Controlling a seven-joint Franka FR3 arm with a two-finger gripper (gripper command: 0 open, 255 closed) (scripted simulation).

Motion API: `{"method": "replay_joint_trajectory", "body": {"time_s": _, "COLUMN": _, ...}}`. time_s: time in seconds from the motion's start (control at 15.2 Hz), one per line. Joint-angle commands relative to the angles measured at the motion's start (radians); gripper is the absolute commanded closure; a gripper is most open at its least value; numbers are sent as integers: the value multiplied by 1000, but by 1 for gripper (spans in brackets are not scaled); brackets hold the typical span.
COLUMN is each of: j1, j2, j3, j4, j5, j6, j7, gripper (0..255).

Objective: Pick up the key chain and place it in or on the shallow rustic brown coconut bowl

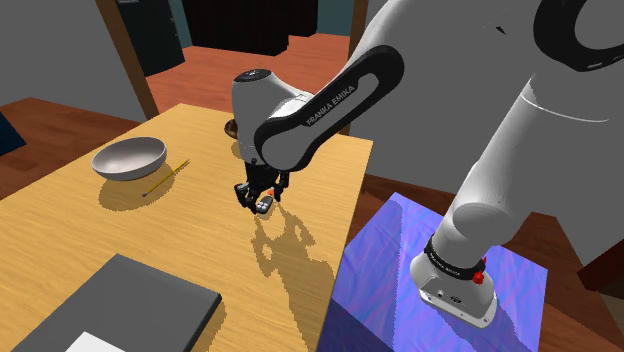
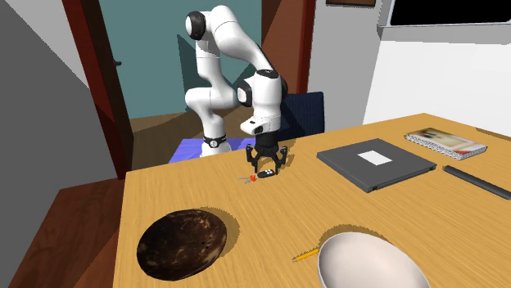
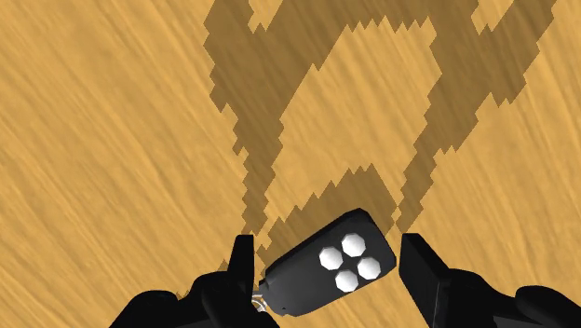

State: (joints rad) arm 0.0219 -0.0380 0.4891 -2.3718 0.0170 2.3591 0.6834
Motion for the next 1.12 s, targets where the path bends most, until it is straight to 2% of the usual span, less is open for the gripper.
{"method": "replay_joint_trajectory", "body": {"time_s": 0.0, "j1": 0, "j2": 0, "j3": 0, "j4": 0, "j5": 0, "j6": 0, "j7": 0, "gripper": 255}}
{"method": "replay_joint_trajectory", "body": {"time_s": 0.13, "j1": 0, "j2": 0, "j3": 0, "j4": 0, "j5": 0, "j6": 0, "j7": 0, "gripper": 255}}
{"method": "replay_joint_trajectory", "body": {"time_s": 1.06, "j1": 3, "j2": -117, "j3": -16, "j4": 90, "j5": 61, "j6": -196, "j7": -48, "gripper": 255}}
